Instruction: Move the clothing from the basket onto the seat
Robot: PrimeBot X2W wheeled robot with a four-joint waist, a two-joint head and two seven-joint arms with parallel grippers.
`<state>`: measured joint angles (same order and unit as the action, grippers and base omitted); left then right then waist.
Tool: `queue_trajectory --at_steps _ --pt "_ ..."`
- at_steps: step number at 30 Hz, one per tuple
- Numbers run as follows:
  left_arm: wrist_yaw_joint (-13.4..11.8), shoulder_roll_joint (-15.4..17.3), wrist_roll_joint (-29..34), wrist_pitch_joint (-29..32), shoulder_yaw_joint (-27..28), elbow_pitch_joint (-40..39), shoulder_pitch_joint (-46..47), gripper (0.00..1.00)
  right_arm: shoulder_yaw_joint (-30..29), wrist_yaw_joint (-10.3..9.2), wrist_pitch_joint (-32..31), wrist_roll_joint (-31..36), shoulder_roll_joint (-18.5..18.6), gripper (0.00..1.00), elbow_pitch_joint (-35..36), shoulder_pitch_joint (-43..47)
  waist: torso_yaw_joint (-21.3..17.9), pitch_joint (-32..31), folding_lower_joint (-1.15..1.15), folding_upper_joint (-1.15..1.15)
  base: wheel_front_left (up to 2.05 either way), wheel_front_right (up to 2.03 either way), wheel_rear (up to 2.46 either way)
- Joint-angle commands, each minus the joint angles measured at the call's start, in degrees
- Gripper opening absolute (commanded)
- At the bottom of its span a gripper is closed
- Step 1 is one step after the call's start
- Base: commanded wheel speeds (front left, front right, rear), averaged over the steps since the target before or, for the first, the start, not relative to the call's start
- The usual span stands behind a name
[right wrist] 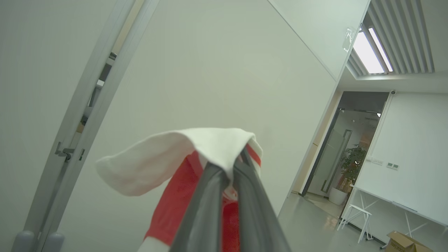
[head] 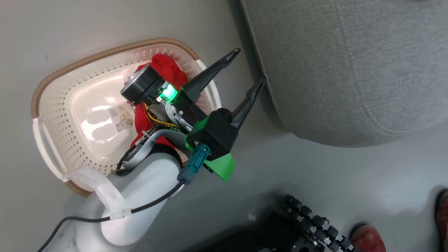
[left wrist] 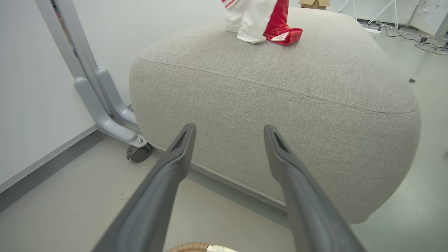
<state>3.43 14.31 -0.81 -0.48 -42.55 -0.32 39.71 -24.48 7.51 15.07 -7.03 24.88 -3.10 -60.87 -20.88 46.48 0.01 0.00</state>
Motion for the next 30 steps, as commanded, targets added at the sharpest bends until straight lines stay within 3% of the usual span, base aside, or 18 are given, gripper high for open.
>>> queue_trajectory --at_steps 1,10,11,12,13,22,27,30 --pt "-0.4 -0.2 -0.3 -0.4 0.0 0.2 1.2 1.0 -0.3 -0.05 0.2 0.8 -0.8 0.0 -2.0 3.6 2.5 1.8 -0.01 0.0 0.0 0.0 0.0" --pt "-1.2 -0.7 -0.2 -2.8 -1.1 2.6 0.0 1.0 0.2 -0.05 0.2 3.6 -7.3 0.0 -14.3 20.7 4.2 -0.7 -0.01 0.0 0.0 0.0 0.0" --pt "-1.4 -0.6 0.2 -3.3 -1.4 3.1 -0.3 1.0 0.5 -0.05 0.2 3.9 -8.2 0.14 -15.3 22.7 4.3 -1.5 -0.01 0.0 0.0 0.0 0.0" --pt "-1.6 -0.7 -0.2 -3.6 -1.5 3.4 -0.8 1.0 0.5 -0.05 0.2 4.4 -8.9 0.46 -15.9 24.3 4.4 -2.4 -0.01 0.0 0.0 0.0 0.0" --pt "-2.1 -1.2 -0.9 -4.5 -1.5 3.9 -1.8 1.0 0.4 -0.05 0.2 5.6 -9.5 1.0 -15.9 26.2 4.4 -3.9 -0.01 0.0 0.0 0.0 0.0" --pt "-6.7 -4.1 -7.0 -12.7 1.2 10.3 -10.7 1.0 4.2 -0.05 0.2 10.0 -17.0 1.0 -15.2 42.3 5.9 -18.8 -0.01 0.0 0.0 0.0 0.0" --pt "-9.3 -6.0 -13.0 -14.7 5.6 13.8 -19.4 1.0 13.5 -0.05 0.2 7.4 -20.5 1.0 -15.0 48.9 7.2 -28.8 -0.01 0.0 0.0 0.0 0.0" --pt "-10.9 -7.3 -15.0 -14.7 10.6 11.2 -25.3 1.0 21.5 -0.05 0.2 4.6 -21.1 1.0 -15.2 52.2 8.8 -34.8 -0.01 0.0 0.0 0.0 0.0"
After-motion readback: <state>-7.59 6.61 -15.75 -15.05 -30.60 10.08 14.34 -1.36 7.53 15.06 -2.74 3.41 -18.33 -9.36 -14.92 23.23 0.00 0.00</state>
